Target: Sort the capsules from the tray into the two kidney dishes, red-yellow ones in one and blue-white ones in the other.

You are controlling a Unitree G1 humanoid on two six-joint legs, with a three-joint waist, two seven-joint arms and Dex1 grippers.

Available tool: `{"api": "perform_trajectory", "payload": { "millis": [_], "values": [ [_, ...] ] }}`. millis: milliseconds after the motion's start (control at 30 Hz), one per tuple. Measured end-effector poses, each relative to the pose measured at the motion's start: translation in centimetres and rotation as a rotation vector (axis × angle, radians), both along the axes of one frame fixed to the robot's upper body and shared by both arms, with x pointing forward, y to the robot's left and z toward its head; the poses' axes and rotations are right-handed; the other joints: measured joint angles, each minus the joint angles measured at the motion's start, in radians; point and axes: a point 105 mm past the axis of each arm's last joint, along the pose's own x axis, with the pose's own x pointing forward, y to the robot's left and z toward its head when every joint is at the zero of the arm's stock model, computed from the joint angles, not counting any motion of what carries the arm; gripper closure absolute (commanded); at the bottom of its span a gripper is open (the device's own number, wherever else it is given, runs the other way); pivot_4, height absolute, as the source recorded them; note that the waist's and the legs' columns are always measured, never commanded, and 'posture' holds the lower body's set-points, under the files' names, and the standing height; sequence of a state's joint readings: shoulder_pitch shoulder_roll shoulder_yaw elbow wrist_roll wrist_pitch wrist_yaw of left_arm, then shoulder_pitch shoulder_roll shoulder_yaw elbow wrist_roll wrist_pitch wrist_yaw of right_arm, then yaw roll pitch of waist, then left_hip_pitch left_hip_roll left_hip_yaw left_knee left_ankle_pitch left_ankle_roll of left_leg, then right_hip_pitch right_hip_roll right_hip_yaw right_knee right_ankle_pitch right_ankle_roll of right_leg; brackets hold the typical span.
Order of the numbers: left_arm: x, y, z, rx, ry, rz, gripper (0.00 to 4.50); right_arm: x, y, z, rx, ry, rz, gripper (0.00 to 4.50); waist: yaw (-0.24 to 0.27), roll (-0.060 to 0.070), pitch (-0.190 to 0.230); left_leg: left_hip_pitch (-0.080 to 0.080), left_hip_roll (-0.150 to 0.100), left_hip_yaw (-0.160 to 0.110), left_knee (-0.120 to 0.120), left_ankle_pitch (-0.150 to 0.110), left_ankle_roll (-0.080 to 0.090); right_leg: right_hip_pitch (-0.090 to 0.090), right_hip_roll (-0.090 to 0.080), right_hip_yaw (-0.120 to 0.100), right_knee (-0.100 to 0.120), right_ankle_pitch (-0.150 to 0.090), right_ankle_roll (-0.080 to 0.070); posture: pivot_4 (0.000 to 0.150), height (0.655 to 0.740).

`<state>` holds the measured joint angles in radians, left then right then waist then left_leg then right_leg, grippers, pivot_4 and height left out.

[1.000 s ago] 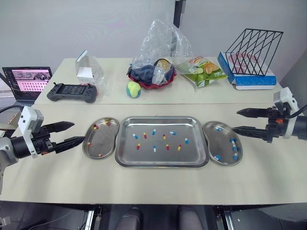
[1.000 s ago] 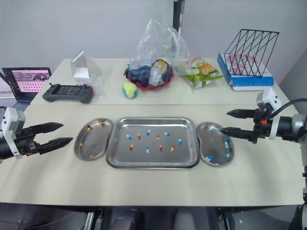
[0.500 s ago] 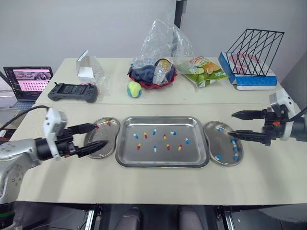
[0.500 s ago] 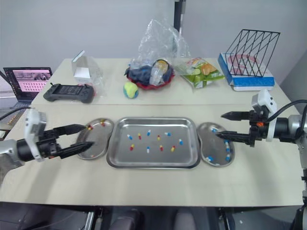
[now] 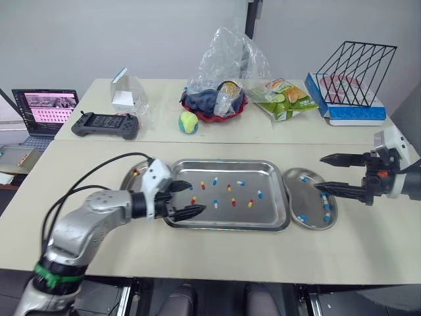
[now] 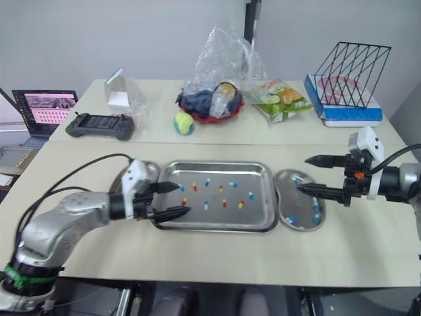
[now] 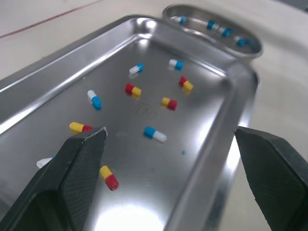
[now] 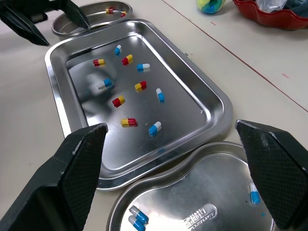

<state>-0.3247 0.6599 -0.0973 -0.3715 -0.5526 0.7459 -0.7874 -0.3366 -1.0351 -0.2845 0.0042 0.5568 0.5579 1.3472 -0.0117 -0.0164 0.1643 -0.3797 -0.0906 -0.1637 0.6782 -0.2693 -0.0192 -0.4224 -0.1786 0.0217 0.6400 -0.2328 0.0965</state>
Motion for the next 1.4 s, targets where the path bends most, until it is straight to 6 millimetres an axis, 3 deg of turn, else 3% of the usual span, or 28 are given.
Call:
{"api": "perform_trajectory", "payload": {
  "millis": [233,467,1000,1400],
  "values": [
    [1.7,-1.3,-1.2,0.089,-0.009,0.085,0.04,-0.1,-1.5,0.2,0.001,-0.028,-0.095,0.00,0.000,0.000,0.000,0.000,0.000,0.000,0.000,0.000,0.000,0.000,0.000,0.000,0.000,0.000,0.000,0.150,0.7400],
    [2.0,-1.3,-2.0,0.116,0.022,0.140,2.17,-0.2,-1.9,0.2,-0.004,-0.042,-0.130,0.00,-0.003,0.000,0.000,0.000,0.000,0.000,0.000,0.000,0.000,0.000,0.000,0.000,0.000,0.000,0.000,0.150,0.7400],
    [1.6,1.3,-3.1,0.143,0.041,0.224,2.17,0.0,-1.8,0.3,-0.005,-0.055,-0.148,0.00,0.000,0.000,0.000,0.000,0.000,0.000,0.000,0.000,0.000,0.000,0.000,0.000,0.000,0.000,0.000,0.150,0.7400],
    [2.1,0.3,-3.8,0.213,-0.014,0.218,2.17,0.1,-1.7,0.5,-0.008,-0.076,-0.150,0.00,0.000,0.000,0.000,0.000,0.000,0.000,0.000,0.000,0.000,0.000,0.000,0.000,0.000,0.000,0.000,0.150,0.7400]
  ]
}}
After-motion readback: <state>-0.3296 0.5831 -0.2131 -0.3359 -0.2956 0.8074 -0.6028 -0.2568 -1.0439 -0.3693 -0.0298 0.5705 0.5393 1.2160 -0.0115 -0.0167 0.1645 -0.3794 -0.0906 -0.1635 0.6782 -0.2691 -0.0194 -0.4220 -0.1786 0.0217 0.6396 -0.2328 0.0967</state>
